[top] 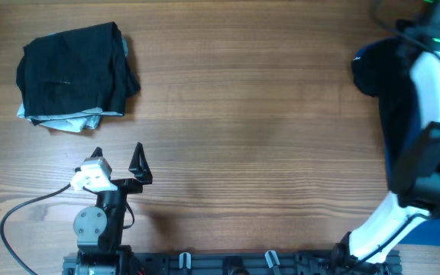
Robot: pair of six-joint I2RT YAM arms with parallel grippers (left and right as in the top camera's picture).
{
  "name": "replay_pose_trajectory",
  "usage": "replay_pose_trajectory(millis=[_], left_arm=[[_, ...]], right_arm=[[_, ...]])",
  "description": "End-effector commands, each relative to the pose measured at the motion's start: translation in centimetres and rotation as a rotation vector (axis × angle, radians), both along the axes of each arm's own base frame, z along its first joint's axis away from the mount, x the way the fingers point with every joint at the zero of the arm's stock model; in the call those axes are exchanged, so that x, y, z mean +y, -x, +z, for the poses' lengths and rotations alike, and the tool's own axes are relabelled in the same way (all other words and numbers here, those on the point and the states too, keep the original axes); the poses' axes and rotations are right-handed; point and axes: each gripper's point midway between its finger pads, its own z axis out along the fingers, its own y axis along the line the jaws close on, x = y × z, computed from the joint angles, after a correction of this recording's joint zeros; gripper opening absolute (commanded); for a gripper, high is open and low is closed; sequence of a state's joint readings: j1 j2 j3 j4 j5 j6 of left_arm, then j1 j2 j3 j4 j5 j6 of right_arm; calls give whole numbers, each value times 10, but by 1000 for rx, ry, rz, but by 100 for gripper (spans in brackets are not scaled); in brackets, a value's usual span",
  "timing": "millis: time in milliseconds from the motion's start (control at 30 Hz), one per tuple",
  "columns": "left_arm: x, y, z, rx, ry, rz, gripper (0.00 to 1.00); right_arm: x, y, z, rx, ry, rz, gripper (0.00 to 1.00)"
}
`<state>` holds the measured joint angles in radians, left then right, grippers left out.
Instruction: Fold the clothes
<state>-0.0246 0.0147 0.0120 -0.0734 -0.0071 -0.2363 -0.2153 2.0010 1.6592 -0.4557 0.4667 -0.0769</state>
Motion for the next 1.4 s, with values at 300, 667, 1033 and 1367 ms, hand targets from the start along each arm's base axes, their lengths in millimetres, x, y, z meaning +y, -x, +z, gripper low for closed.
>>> replay_pose_trajectory(millis=[300,667,1033,1367], left_arm=[[1,0,-1,-4,-24,4,100],[1,0,-1,-4,-24,4,100],[1,0,-1,-4,-24,4,100],[1,0,-1,-4,-24,4,100]], right_arm=[[463,19,-9,-61,-424,783,17],[443,23,10,-89,-242,714,99],[274,44,0,157,-542,457,82],[192,-12,-53,85,-600,452,82]])
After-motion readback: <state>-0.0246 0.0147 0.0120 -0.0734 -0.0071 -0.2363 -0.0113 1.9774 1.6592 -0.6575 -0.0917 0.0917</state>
